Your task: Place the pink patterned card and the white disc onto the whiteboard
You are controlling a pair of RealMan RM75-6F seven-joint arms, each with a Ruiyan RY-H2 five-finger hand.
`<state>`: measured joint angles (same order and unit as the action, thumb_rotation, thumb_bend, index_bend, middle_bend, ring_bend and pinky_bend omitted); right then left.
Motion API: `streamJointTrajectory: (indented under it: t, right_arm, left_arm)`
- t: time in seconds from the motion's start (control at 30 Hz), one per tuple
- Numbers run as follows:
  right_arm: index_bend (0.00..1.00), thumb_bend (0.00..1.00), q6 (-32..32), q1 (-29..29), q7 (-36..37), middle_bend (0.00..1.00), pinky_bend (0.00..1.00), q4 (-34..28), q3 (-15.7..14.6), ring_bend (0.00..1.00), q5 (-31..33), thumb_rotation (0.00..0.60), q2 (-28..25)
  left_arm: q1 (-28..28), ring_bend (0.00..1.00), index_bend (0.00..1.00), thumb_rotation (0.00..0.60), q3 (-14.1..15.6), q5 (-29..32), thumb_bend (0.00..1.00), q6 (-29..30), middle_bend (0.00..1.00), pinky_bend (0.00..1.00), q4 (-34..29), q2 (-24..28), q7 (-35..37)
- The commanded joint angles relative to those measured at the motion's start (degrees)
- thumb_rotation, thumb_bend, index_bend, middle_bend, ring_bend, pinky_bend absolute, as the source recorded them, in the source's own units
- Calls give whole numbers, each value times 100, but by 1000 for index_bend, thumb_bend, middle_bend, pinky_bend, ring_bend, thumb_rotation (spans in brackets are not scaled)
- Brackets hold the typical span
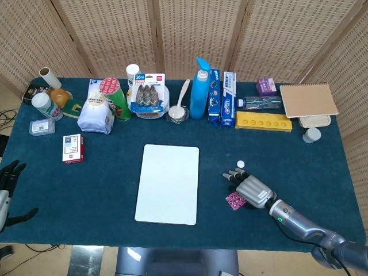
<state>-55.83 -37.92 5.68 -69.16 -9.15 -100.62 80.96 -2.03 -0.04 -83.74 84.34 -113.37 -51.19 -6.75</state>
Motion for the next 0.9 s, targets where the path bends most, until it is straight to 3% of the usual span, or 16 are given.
streamJointTrajectory:
  t: [0.03,0.3,0.67,0.9]
  right_arm:
    - [480,288,9,-2,-7,52,64,1,0,33,12,600,6]
    - [482,288,-70,-20,-47,52,63,-122,40,33,17,600,-71]
    - [485,291,-2,-162,-382,52,64,-745,291,33,185,600,-308]
    - [485,297,572,-516,-1133,50,64,-1743,832,32,749,600,-138]
  left_arm:
    - [0,0,0,600,0,0,119,0,0,105,0,2,3]
    - [-5,0,0,600,-9,22,120,-10,0,105,-1,11,26]
    - [0,0,0,600,-1,4,120,-9,0,106,-3,35,74]
    - [18,0,0,600,5,-40,120,23,0,106,15,72,175]
